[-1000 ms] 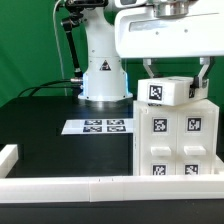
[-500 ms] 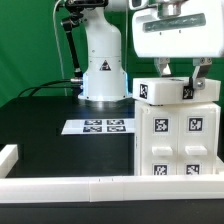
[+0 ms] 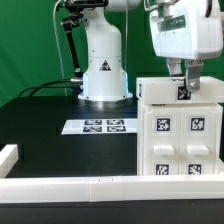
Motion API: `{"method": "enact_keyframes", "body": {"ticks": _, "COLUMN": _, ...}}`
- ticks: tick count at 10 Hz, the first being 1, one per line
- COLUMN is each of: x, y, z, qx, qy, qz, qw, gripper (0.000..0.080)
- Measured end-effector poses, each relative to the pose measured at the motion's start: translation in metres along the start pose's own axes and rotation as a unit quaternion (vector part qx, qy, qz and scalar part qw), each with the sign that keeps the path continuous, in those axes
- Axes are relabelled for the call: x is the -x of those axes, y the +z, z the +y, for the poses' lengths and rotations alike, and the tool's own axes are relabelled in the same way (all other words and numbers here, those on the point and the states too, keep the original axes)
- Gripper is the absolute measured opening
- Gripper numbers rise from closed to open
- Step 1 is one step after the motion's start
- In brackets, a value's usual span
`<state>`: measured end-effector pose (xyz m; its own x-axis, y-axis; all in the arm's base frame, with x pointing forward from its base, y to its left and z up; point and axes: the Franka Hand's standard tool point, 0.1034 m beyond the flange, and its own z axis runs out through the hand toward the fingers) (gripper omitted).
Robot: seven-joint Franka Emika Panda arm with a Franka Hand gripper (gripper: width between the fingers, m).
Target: Assemble cabinet
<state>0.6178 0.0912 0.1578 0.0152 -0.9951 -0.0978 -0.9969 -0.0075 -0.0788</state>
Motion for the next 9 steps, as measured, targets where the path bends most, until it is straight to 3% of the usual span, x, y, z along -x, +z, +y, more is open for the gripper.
{"method": "enact_keyframes", "body": {"ticks": 4, "x": 0.002, "y": 0.0, "z": -0.001, "qx": -0.002, "qy": 0.105, "qz": -0.011, "qw": 0.994, "gripper": 0.0569}}
{"method": "enact_keyframes", "body": {"ticks": 5, "x": 0.003, "y": 0.0, "z": -0.001, "qx": -0.002, "qy": 0.099, "qz": -0.012, "qw": 0.995, "gripper": 0.0736}}
{"method": "enact_keyframes", "body": {"ticks": 9, "x": 0.011, "y": -0.024, "z": -0.009, "qx": -0.023, "qy": 0.05, "qz": -0.037, "qw": 0.998, "gripper": 0.0796}}
